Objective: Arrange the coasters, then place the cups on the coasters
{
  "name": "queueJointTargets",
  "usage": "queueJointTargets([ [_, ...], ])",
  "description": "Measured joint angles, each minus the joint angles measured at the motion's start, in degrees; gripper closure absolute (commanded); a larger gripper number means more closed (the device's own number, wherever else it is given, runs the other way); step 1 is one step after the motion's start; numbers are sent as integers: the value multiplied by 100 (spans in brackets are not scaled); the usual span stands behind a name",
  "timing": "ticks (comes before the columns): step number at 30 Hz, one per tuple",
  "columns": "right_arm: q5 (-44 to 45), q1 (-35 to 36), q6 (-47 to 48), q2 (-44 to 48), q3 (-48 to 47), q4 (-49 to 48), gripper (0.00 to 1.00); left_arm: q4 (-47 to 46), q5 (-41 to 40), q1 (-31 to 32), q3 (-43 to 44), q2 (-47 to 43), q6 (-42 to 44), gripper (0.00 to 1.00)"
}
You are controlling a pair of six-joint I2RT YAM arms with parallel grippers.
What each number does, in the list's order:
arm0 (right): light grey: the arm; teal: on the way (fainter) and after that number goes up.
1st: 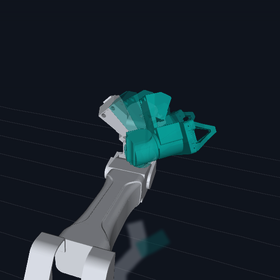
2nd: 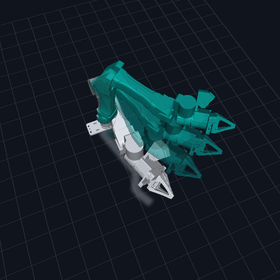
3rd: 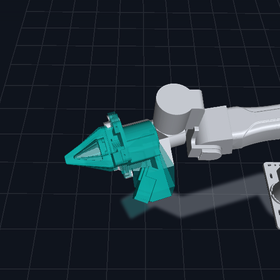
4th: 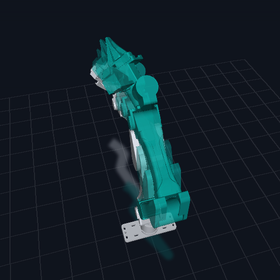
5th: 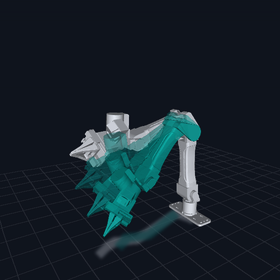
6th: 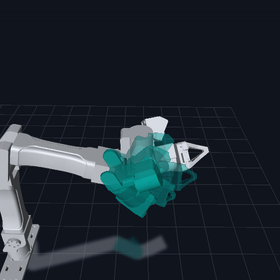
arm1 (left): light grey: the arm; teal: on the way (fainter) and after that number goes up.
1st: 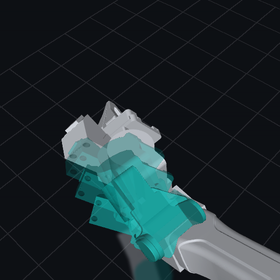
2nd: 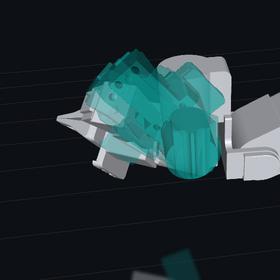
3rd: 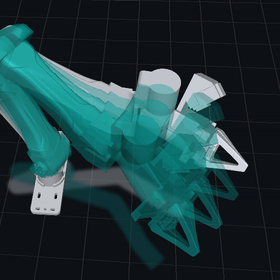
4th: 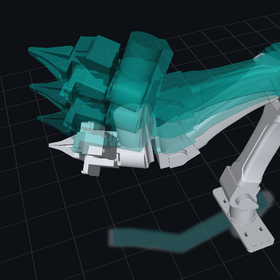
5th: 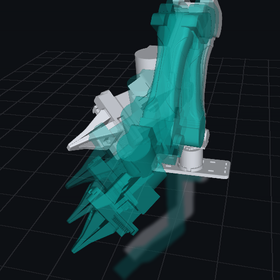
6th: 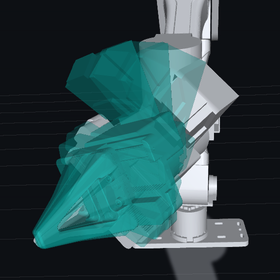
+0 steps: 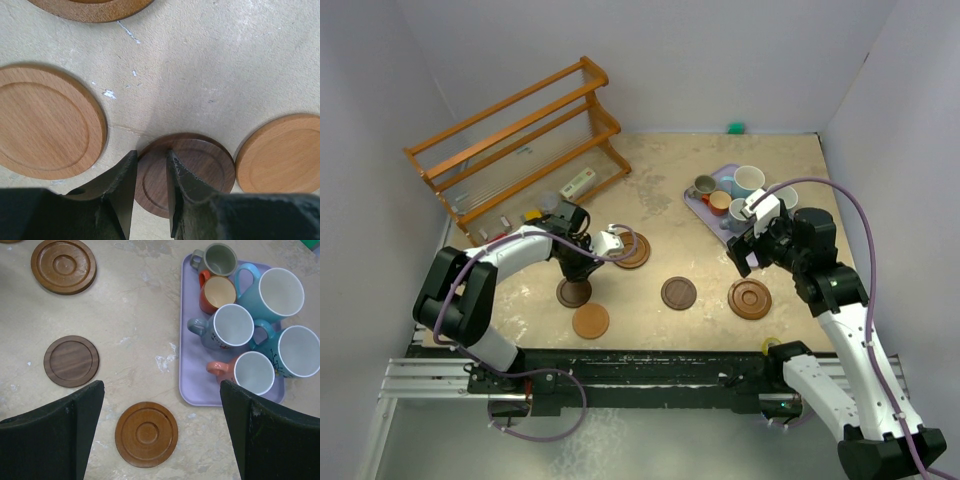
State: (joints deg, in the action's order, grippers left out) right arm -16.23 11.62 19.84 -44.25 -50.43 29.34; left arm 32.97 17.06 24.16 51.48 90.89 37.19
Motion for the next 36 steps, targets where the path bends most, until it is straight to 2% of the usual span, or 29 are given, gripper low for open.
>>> queueJointTargets([
  [9,-7,0,17,0,0,37,0,61,-120,26,79,-138,-4,56],
  [17,-9,0,24,0,2,35,0,291,232,42,168,-990,348,40],
  [21,-4,0,37,0,0,35,0,555,516,227,164,-1196,704,39],
  [30,33,0,85,-7,7,35,0,765,588,1429,-354,-1093,1198,38],
  [36,76,-2,144,-63,31,35,0,710,511,1725,-400,-776,1316,38],
])
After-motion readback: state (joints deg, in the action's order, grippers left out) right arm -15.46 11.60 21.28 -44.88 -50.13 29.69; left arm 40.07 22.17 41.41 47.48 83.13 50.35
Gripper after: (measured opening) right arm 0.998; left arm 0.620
